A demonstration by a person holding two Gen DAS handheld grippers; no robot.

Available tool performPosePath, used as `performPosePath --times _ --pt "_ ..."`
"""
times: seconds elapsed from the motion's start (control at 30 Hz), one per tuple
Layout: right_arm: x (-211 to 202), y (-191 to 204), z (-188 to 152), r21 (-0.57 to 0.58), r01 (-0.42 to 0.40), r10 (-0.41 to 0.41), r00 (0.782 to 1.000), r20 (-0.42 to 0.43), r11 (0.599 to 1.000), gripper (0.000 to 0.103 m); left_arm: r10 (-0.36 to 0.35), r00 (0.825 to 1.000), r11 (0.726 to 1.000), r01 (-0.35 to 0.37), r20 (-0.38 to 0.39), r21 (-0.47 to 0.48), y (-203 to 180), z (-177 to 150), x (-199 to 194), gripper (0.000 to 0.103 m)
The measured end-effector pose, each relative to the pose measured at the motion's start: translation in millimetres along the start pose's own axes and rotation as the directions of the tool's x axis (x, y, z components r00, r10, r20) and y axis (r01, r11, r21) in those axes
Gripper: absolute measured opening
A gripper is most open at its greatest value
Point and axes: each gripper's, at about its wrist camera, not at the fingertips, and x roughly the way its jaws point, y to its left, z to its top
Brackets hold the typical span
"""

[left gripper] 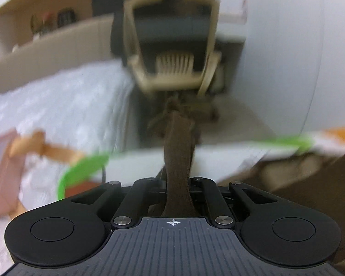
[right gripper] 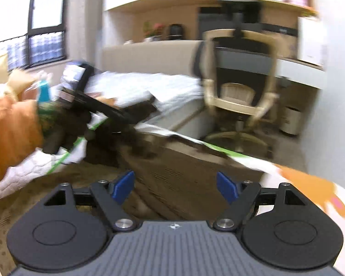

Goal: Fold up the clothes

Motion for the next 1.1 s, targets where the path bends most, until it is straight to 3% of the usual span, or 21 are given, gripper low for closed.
performPosePath --times 0.03,0.1,0.13,0.17,0.2,0.23,0.3,0.43,0.5,0.53,0.6,0.63,0.73,0.77,0.8,0.87,0.93,1.0,1.1 --pt "-4 -10 -2 0.027 0.022 -0.022 1.0 0.005 0.999 0.079 -0.059 0.997 0.998 0.058 0.044 0.005 -7 8 -18 0.009" --pt "-4 -28 -1 0.076 0.061 -0.062 0.998 0.013 0.995 0.079 -0.175 0.976 0.985 0.174 0.131 0.022 -20 25 -53 0.01" --pt "-5 -35 0 0.099 0.082 -0.084 0.996 0.019 0.992 0.079 -0.261 0.957 0.965 0.26 0.129 0.024 -30 30 -62 0.019" --pt "-7 -41 3 0.126 0.097 -0.102 0.994 0.027 0.987 0.079 -0.344 0.93 0.939 0.344 0.127 0.026 -39 34 -70 0.033" --pt "-10 -47 3 0.15 0.099 -0.105 0.994 0.035 0.984 0.08 -0.409 0.906 0.912 0.41 0.107 0.012 -49 33 -72 0.075" --pt "-13 -53 2 0.175 0.093 -0.101 0.994 0.04 0.98 0.084 -0.435 0.897 0.9 0.436 0.082 0.001 -55 29 -72 0.1" --pt "-13 -59 2 0.228 0.076 -0.088 0.995 0.04 0.971 0.092 -0.485 0.874 0.874 0.485 0.034 -0.023 -67 21 -72 0.099" --pt "7 -62 1 0.267 0.065 -0.066 0.998 -0.006 0.962 0.093 -0.459 0.885 0.878 0.438 -0.079 -0.191 -48 2 -56 0.099" --pt "23 -59 3 0.273 0.063 -0.056 0.998 -0.033 0.96 0.091 -0.416 0.901 0.881 0.366 -0.121 -0.301 -28 -7 -45 0.099" --pt "33 -57 4 0.276 0.059 -0.048 0.998 -0.047 0.959 0.086 -0.396 0.907 0.877 0.326 -0.145 -0.353 -18 -11 -40 0.1" --pt "56 -51 8 0.283 0.044 -0.023 0.997 -0.077 0.958 0.078 -0.281 0.944 0.9 0.197 -0.172 -0.389 -3 -15 -37 0.101" --pt "68 -49 9 0.292 0.035 -0.007 0.995 -0.096 0.956 0.077 -0.221 0.958 0.917 0.141 -0.18 -0.374 2 -15 -39 0.102" --pt "115 -43 3 0.337 0.011 0.068 0.973 -0.221 0.941 0.074 -0.185 0.977 0.947 0.147 -0.11 -0.284 15 -14 -51 0.102" --pt "126 -39 -2 0.334 0.016 0.073 0.965 -0.251 0.942 0.064 -0.205 0.974 0.946 0.173 -0.092 -0.275 16 -14 -55 0.102" --pt "132 -34 -6 0.322 0.02 0.069 0.963 -0.262 0.947 0.041 -0.225 0.971 0.944 0.199 -0.074 -0.265 18 -14 -59 0.103" --pt "129 -28 -2 0.322 -0.01 0.089 0.968 -0.233 0.947 0.02 -0.266 0.963 0.937 0.249 -0.039 -0.244 22 -14 -66 0.103" --pt "110 -30 13 0.329 -0.037 0.088 0.986 -0.142 0.944 0.017 -0.306 0.952 0.929 0.298 -0.005 -0.221 25 -14 -73 0.103" --pt "86 -36 31 0.294 -0.015 0.035 0.998 -0.06 0.956 0.017 -0.356 0.934 0.917 0.353 0.019 -0.187 21 -13 -80 0.103" --pt "76 -49 39 0.261 0.076 -0.05 0.993 -0.104 0.962 0.019 -0.465 0.885 0.874 0.458 -0.004 -0.16 5 -12 -63 0.103"
